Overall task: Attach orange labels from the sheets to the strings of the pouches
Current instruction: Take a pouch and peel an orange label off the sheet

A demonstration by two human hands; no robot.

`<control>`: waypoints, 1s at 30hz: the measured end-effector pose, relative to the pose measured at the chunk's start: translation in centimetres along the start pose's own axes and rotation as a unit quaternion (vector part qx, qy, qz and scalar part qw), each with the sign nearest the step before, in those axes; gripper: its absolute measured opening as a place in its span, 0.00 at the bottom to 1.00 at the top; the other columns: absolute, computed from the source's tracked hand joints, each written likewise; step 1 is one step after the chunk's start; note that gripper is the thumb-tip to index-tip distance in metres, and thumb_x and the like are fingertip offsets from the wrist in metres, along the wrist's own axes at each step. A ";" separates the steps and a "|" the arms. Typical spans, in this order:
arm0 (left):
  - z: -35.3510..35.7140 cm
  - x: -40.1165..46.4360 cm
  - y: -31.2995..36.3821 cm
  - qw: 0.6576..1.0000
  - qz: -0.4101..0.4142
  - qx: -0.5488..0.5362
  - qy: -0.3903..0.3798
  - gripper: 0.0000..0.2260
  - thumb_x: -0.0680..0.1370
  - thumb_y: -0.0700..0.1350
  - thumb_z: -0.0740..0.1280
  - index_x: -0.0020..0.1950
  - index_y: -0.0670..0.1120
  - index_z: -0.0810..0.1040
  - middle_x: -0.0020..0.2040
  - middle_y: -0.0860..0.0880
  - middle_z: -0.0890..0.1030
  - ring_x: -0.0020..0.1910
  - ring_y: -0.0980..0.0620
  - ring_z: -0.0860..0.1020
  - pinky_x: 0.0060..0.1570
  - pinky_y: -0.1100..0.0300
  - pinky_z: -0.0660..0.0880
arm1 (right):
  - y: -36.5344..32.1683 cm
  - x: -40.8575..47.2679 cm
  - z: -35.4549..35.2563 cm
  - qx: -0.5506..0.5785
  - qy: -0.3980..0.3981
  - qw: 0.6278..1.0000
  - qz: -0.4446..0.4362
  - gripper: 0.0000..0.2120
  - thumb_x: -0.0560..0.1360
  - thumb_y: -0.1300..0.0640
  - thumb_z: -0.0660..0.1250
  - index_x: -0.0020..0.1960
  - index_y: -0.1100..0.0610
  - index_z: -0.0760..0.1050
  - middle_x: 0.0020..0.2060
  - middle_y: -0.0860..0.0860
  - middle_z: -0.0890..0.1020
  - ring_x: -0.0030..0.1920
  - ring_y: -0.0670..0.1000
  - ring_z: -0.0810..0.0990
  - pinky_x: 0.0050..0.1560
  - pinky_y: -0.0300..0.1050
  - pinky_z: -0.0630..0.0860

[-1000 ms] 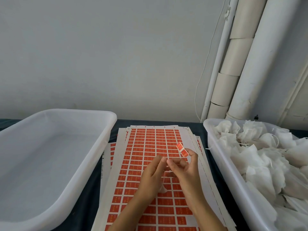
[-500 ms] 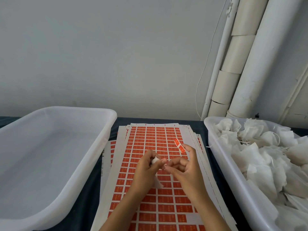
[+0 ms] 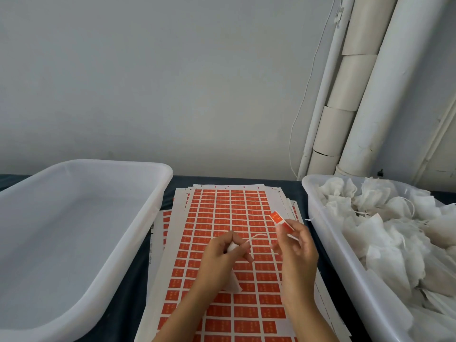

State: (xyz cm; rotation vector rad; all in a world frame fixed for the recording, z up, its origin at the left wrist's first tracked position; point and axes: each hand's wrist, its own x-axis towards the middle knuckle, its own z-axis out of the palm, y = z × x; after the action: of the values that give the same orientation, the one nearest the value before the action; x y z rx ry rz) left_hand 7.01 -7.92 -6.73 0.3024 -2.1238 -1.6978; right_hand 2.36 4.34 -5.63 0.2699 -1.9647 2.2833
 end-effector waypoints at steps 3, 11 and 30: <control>0.4 0.0 0.1 0.998 -0.007 -0.040 0.051 0.09 0.77 0.42 0.67 0.37 0.46 0.79 0.34 0.52 0.82 0.36 0.57 0.80 0.36 0.73 0.73 | -0.2 -0.7 0.4 0.126 -0.034 0.986 0.102 0.07 0.72 0.48 0.66 0.47 0.49 0.79 0.42 0.48 0.84 0.42 0.49 0.83 0.40 0.40 0.78; 0.4 0.0 -0.1 0.998 0.006 -0.041 0.054 0.09 0.76 0.37 0.67 0.37 0.43 0.82 0.32 0.48 0.80 0.32 0.54 0.78 0.33 0.69 0.75 | 1.0 -1.7 2.3 0.118 -0.069 0.974 0.182 0.08 0.72 0.57 0.68 0.46 0.61 0.81 0.38 0.57 0.83 0.41 0.55 0.83 0.42 0.43 0.81; 0.3 -0.3 0.3 0.998 0.035 -0.053 0.010 0.08 0.76 0.38 0.67 0.41 0.46 0.85 0.37 0.50 0.84 0.40 0.54 0.82 0.40 0.69 0.76 | 1.4 -1.3 2.1 0.100 -0.016 0.986 0.135 0.06 0.71 0.62 0.70 0.47 0.61 0.81 0.38 0.55 0.85 0.40 0.52 0.84 0.39 0.41 0.81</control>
State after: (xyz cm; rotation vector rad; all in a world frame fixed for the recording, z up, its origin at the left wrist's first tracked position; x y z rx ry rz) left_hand 7.17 -7.44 -6.55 0.2104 -1.9984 -1.7516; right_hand 3.52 2.14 -6.94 0.0607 -1.8896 2.6651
